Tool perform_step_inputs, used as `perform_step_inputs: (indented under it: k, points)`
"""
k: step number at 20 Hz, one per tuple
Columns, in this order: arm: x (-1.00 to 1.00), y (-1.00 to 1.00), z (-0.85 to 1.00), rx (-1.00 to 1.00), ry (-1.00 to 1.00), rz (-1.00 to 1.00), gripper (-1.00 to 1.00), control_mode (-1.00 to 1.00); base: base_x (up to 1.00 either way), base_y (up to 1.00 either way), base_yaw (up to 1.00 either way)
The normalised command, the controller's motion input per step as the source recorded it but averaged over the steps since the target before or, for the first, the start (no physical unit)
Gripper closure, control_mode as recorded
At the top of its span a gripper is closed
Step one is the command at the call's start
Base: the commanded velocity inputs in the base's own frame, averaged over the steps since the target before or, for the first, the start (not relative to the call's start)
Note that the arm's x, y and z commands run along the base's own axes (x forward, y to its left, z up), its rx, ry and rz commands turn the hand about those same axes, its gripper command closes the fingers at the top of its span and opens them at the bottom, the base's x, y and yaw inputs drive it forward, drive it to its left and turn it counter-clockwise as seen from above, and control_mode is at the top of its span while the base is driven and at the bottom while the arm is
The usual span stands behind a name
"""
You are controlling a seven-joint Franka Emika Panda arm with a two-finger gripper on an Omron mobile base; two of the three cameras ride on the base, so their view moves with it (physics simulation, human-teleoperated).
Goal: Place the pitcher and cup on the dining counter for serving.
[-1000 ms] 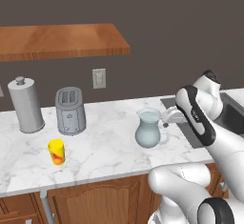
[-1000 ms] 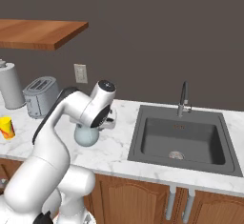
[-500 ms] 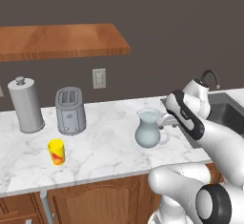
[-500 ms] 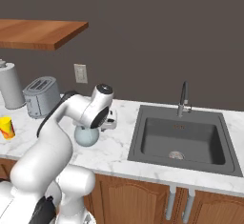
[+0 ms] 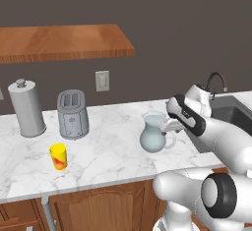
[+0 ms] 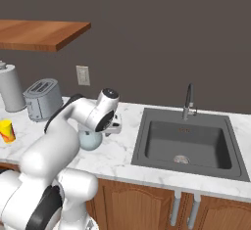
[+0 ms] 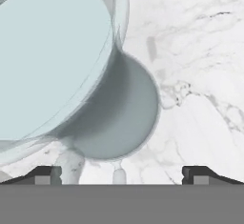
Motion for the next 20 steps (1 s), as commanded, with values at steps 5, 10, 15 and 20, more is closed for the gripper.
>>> perform_step_inputs:
  k: [5,10,15,20]
  points:
    - [0.12,0.0,-0.21,-0.01,0.0,0.06,-1.0,-1.0,0.0,0.0,0.0]
    - [0.01,0.01,-0.3,-0.03,0.0,0.08,1.0,-1.0,0.0,0.0,0.0]
    - [0.0,0.01,-0.08,0.0,0.0,0.04,1.0,-1.0,0.0,0.0,0.0]
    - [-0.03,0.01,0.0,0.0,0.0,0.0,1.0,-1.0,0.0,0.0,0.0]
